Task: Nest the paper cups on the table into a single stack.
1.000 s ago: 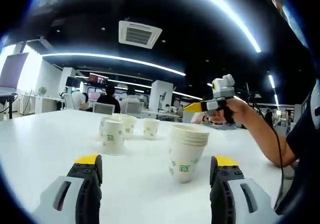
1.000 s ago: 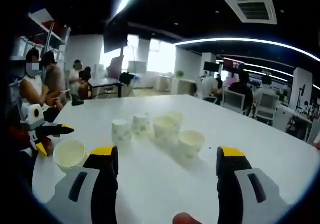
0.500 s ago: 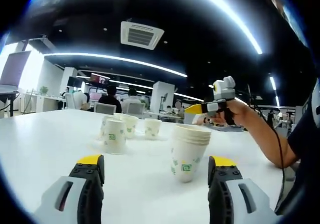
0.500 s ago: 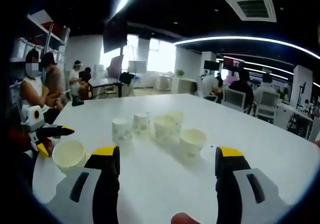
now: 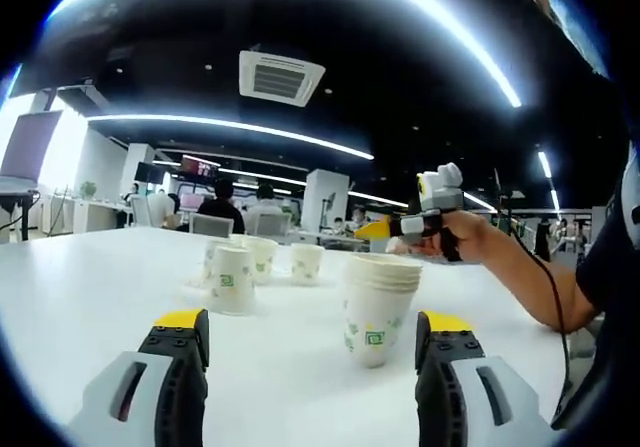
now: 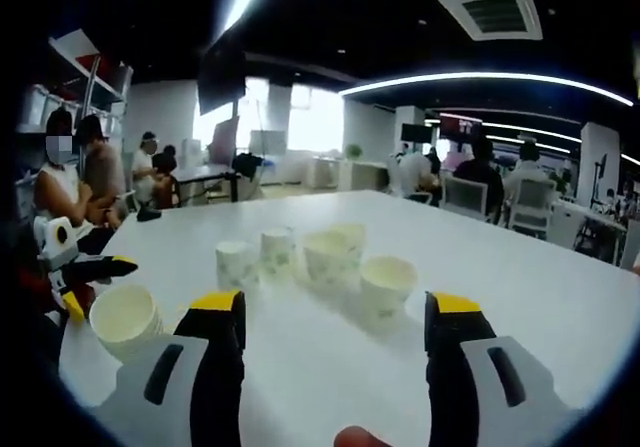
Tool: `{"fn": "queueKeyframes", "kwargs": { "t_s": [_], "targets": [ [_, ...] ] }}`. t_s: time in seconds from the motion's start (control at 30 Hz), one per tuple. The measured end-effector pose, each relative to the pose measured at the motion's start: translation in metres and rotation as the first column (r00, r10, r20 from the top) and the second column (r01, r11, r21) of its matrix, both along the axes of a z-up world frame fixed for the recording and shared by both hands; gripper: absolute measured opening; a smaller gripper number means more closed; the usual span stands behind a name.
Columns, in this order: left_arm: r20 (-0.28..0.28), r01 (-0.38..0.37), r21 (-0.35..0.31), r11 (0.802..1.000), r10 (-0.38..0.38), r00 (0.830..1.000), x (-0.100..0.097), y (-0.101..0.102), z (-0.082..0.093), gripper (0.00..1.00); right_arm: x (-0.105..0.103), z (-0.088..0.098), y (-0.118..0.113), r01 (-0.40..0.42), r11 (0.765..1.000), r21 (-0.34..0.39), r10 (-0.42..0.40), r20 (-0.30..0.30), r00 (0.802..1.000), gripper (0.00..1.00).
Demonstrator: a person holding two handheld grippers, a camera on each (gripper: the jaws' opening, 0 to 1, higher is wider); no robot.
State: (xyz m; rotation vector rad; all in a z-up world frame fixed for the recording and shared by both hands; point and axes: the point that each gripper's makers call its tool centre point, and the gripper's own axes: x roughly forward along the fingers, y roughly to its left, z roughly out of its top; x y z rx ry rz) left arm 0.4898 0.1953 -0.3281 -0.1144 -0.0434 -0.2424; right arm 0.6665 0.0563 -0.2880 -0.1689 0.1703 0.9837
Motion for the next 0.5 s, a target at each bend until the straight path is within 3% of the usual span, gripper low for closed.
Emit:
{"fn": "queueKeyframes", "kwargs": {
  "t_s": [0.23,0.4,0.5],
  "targets": [
    [0.015,0.001,0.082,0.997,-0.002,1.0,-0.002,-0.008,-0.001,0.9,0.048,-0.016,0.005,0.085,0.996,-0.014,-0.084,0.008,0.996,0.67],
    [0.029,-0.004,0.081,0.997,0.002,1.0,-0.003,-0.006,0.001,0.89,0.076,-0.016,0.017,0.096,0.995,0.022,-0.096,-0.01,0.995,0.64],
    [0.034,-0.005,0.076,0.997,0.003,0.999,-0.004,-0.005,0.002,0.89,0.088,-0.022,0.025,0.104,0.995,0.003,-0.104,-0.014,0.994,0.63]
  ]
}}
